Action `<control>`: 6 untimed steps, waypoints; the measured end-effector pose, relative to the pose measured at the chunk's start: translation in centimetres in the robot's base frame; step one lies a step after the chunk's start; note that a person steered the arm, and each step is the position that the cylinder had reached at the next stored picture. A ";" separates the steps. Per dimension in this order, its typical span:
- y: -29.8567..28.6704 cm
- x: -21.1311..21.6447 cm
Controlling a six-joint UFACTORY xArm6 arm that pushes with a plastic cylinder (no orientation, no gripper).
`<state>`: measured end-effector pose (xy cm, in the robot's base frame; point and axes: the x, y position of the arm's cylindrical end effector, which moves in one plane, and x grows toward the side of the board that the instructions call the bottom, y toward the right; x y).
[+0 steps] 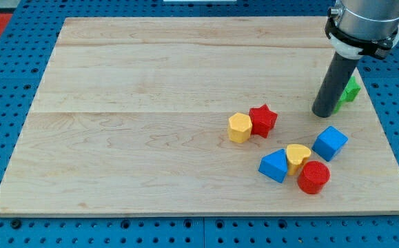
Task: Move your arm right to the blue cube
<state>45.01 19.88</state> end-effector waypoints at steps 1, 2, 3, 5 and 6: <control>0.0 1.2; 0.0 1.3; 0.0 2.3; 6.7 2.8; 8.9 4.6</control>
<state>49.65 28.76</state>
